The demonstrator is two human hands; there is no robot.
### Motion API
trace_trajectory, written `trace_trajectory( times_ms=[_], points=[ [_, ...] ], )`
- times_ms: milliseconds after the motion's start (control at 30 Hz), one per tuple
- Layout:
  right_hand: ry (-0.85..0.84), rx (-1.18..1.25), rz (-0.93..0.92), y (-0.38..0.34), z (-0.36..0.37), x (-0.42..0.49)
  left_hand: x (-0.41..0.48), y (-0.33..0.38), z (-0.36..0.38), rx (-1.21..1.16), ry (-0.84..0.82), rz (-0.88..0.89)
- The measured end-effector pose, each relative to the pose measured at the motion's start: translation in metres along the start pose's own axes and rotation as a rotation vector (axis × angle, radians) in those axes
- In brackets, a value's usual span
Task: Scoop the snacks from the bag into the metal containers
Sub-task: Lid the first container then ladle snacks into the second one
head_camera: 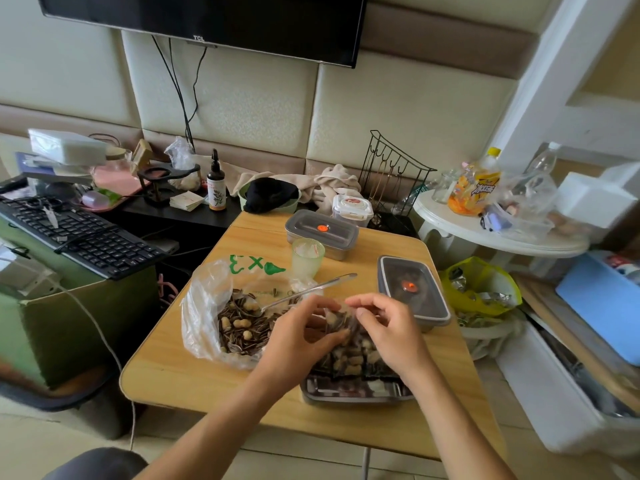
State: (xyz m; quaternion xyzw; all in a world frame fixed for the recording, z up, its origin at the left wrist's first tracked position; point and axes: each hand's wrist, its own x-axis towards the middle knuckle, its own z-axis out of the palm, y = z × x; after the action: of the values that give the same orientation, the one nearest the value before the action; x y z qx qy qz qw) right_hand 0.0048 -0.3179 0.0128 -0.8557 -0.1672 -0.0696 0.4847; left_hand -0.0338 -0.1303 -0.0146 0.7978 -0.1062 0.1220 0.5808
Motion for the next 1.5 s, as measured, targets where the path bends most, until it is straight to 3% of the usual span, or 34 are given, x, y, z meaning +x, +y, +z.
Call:
trace_trajectory(
  times_ms=[167, 333, 567, 767, 933, 1067, 1233, 1367, 1500],
  points=[
    [-0.174, -0.153, -0.018, 0.009, -0.012, -0.009, 0.004, -0.002, 0.004, 0.017, 0.010, -0.026],
    [-0.249, -0.312, -0.032, 0.015, -0.019, -0.013, 0.006, -0.006, 0.003, 0.150, -0.114, -0.033],
    [-0.490, -0.259, 0.080, 0.014, -0.024, -0.018, 0.002, -0.017, -0.005, 0.579, -0.294, 0.158],
    [-0.546, -0.325, 0.134, 0.011, -0.015, -0.018, -0.001, -0.024, -0.006, 0.571, -0.311, 0.102],
    [-0.516, -0.355, 0.143, 0.002, 0.004, -0.022, -0.006, -0.030, 0.006, 0.549, -0.215, 0.122],
    [-0.431, -0.412, 0.027, -0.004, 0.026, -0.025, -0.007, -0.035, 0.007, 0.543, -0.219, 0.135],
    [-0.451, -0.513, 0.097, -0.008, 0.024, -0.023, -0.008, -0.036, 0.007, 0.528, -0.204, 0.154],
    [-0.532, -0.293, 0.170, -0.004, 0.007, -0.017, -0.007, -0.036, 0.005, 0.516, -0.193, 0.160],
    [-0.347, -0.098, 0.202, 0.004, -0.006, -0.005, -0.007, -0.026, -0.004, 0.468, -0.160, 0.128]
  ],
)
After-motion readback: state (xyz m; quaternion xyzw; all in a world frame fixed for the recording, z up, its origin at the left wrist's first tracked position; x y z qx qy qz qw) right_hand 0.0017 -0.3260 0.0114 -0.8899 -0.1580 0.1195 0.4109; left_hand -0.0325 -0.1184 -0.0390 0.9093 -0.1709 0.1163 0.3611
